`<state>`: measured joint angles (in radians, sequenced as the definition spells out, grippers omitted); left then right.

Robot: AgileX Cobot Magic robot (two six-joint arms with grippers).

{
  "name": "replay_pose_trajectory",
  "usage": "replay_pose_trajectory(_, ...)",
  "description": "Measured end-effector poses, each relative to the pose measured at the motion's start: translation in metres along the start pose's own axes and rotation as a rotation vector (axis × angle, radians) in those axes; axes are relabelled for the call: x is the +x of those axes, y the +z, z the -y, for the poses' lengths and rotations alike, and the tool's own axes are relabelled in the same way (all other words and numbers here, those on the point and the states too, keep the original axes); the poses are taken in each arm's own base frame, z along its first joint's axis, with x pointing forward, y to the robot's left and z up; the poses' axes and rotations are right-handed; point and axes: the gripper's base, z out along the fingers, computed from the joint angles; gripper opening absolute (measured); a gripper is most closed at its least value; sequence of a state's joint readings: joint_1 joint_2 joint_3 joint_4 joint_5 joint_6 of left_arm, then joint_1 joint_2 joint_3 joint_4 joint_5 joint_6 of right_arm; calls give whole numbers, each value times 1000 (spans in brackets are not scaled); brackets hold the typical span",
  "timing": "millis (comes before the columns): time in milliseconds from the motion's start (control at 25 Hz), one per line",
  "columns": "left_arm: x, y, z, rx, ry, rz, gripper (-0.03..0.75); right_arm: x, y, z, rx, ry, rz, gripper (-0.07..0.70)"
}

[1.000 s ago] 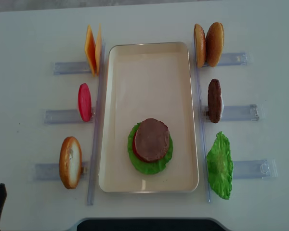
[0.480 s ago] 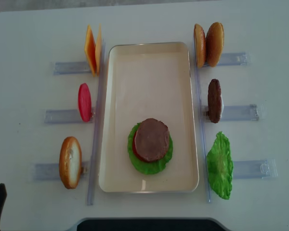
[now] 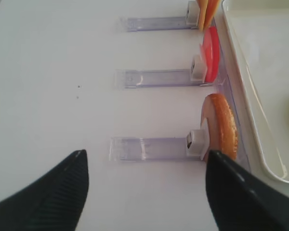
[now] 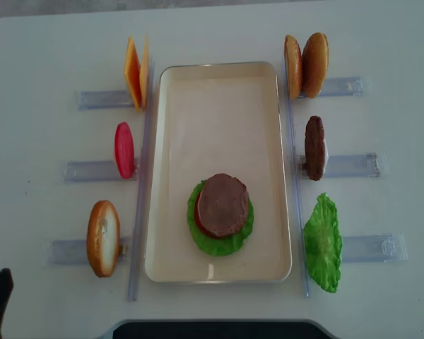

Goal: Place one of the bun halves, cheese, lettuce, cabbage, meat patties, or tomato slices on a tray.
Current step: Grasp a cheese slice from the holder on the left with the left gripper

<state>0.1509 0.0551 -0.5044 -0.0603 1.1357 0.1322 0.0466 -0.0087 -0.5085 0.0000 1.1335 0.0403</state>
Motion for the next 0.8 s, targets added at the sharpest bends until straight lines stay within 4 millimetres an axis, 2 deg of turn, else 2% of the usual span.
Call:
replay_pose_trajectory(200, -28, 7, -3, 11, -54, -102, 576, 0, 0, 0, 0, 0, 0, 589)
replay_pose_trajectory(440, -79, 25, -10, 17, -98, -226, 576, 0, 0, 0, 0, 0, 0, 589)
replay_pose_trajectory(600, -119, 44, -15, 20, -101, -278, 576, 0, 0, 0, 0, 0, 0, 589)
replay_pose_trajectory(800, -166, 83, -22, 24, -105, -348, 576, 0, 0, 0, 0, 0, 0, 589)
